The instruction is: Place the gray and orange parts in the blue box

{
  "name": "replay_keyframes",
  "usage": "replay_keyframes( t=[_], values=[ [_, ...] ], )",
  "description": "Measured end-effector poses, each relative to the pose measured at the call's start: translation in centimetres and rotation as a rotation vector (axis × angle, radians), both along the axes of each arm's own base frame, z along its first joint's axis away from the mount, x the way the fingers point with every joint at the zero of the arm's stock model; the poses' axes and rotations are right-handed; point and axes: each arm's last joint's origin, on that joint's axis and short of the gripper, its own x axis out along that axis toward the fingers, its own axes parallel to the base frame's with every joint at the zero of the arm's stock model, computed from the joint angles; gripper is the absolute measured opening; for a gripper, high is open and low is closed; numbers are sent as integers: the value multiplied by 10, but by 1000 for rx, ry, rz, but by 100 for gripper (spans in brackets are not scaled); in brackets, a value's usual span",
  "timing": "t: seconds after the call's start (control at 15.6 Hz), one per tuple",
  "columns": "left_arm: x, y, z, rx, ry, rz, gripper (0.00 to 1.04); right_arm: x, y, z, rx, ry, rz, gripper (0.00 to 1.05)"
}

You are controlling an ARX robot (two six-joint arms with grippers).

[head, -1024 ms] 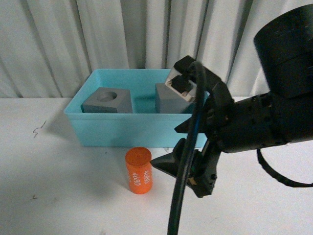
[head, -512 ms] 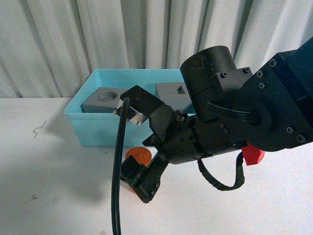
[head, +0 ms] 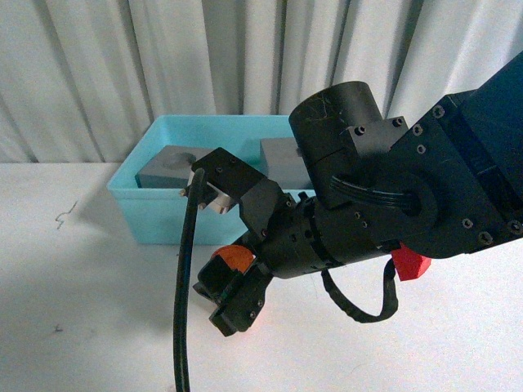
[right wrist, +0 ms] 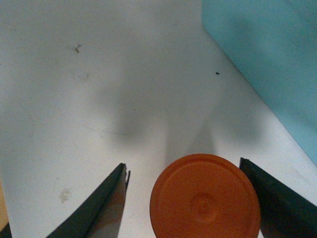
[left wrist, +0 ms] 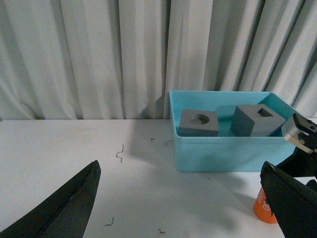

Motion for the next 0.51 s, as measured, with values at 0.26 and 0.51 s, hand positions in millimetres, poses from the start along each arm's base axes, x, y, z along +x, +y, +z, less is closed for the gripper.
replay_keyframes(
  t=[0.26, 0.51],
  values=[
    [0, 0, 0, 0, 0, 0, 98, -10, -7, 9, 23, -18, -32, 48],
    [0, 0, 0, 0, 0, 0, 98, -41, -64, 114, 272, -221, -175, 48]
  ],
)
